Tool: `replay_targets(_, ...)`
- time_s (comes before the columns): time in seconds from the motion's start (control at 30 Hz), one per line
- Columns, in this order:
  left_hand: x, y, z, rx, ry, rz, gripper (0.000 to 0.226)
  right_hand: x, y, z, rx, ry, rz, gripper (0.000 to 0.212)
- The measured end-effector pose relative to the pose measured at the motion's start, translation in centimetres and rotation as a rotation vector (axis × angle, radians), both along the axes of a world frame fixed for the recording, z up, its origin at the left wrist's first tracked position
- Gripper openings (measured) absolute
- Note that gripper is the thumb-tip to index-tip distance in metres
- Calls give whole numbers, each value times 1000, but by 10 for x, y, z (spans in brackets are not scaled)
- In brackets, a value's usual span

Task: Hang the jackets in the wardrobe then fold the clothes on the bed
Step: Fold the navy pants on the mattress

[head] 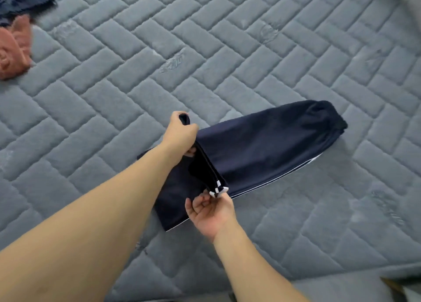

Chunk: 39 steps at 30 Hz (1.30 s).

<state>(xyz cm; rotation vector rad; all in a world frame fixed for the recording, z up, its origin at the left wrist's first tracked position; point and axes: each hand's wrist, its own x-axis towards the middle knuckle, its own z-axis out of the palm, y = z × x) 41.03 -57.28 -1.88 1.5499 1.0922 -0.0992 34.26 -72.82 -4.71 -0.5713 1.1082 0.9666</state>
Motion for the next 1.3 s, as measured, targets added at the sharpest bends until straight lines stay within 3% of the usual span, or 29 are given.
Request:
replay_targets(0.13,103,-78,13,-44,-14,-171,21,100,-82,0,-45,-58,-107,67)
replay_targets(0.27,211,-155,18,-31,-76,-280,14,202,-152,-1,-116,-140,-185,55)
replay_targets(0.4,275,-208,7,-60,-41,-443,65,277,-203,-9,-157,-237,-212,60)
replay_targets(0.53,259,-204,-35,171,135,-630,49,278,-219,-24,-357,-247,-57,44)
replay_targets(0.67,191,-152,-70,536,504,-778,64,218,-199,-41,-439,-140,129,20)
replay_targets(0.87,98,-56,-89,536,753,-722,73,129,-131,-58,-335,-74,400,33)
replay_targets(0.93,84,-40,-97,583,707,-755,69,111,-107,-62,-306,-91,435,36)
replay_targets(1.07,80,-26,-106,758,496,-774,37,83,-67,-77,-339,-114,366,34)
replay_targets(1.2,66,-24,-102,613,292,-836,21,71,-54,-76,-522,-65,117,45)
replay_targets(1.3,38,-23,-90,604,139,-895,20,59,-66,-74,-729,-135,225,53)
